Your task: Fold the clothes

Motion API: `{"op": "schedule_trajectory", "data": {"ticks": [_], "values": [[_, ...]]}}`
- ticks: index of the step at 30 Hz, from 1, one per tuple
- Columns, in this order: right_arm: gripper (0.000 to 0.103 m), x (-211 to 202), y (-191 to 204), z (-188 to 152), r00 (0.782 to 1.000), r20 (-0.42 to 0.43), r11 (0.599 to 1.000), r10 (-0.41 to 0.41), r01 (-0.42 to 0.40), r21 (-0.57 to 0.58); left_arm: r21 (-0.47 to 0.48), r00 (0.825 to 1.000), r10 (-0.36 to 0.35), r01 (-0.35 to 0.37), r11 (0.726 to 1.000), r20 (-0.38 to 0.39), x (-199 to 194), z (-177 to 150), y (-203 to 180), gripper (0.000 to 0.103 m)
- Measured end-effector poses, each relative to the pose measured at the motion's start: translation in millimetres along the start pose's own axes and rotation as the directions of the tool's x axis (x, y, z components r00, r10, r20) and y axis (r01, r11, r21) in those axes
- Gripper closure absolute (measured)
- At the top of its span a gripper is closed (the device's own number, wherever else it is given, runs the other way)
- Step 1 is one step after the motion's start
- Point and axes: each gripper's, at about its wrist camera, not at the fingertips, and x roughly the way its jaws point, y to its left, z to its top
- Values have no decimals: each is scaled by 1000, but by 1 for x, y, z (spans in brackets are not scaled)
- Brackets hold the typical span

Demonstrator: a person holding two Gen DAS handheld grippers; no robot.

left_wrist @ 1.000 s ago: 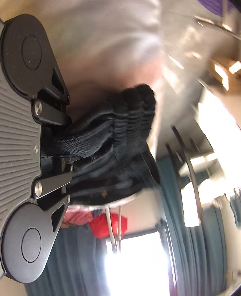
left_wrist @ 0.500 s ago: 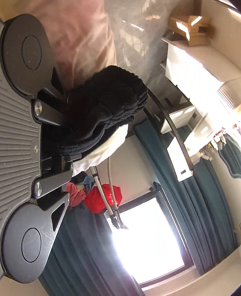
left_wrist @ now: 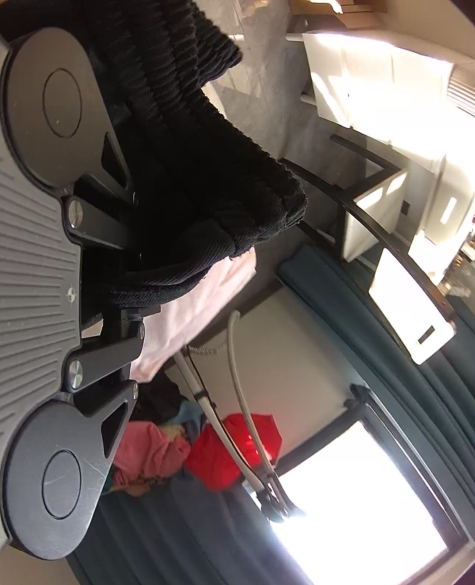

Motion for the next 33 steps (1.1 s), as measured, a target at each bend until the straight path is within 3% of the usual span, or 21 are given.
{"op": "schedule_trajectory", "data": {"ticks": [3,7,10,12,14,16,17,19,22,24,25,28,31,33], "values": [[95,22,4,-16,999,-34,999,-22,21,-38,18,999,37,-37,999,-33,30,-3,9,92],[89,18,1,-18,999,-36,998,-2,0,-66,46,998,20,-18,999,-53,32,0,16,82],[80,-4,-8,-11,998,-43,998,40,-42,-52,79,998,-3,8,997,-57,10,1,19,59],[73,-25,-25,-6,995,-34,996,91,-91,0,97,999,-20,24,995,-42,-16,-2,24,50],[54,-50,-44,-1,991,-26,991,130,-129,36,116,999,-26,31,993,-45,-46,-8,31,44],[48,-74,-67,1,987,-18,985,161,-160,69,127,998,-28,34,991,-48,-76,-15,39,34],[43,-86,-78,2,984,-16,981,177,-175,88,116,998,-29,34,993,-51,-91,-20,47,31],[43,-105,-101,1,977,-43,967,207,-198,158,86,997,-43,48,995,-63,-120,-30,63,23],[41,-115,-118,-14,953,-117,940,279,-246,238,29,995,-56,58,998,-77,-153,-45,93,17],[29,-121,-129,-24,930,-163,917,329,-273,292,-47,991,-64,59,997,-114,-161,-56,117,14],[19,-124,-135,-29,917,-184,904,354,-284,320,-96,989,-78,65,993,-129,-162,-60,130,14],[18,-133,-151,-45,872,-242,863,426,-311,398,-234,978,-131,90,968,-163,-154,-70,158,14],[18,-122,-146,-67,869,-262,859,419,-287,423,-291,975,-167,119,949,-146,-136,-72,165,15],[19,-106,-143,-79,870,-261,849,418,-272,453,-276,982,-149,111,955,-119,-122,-71,162,17]]}}
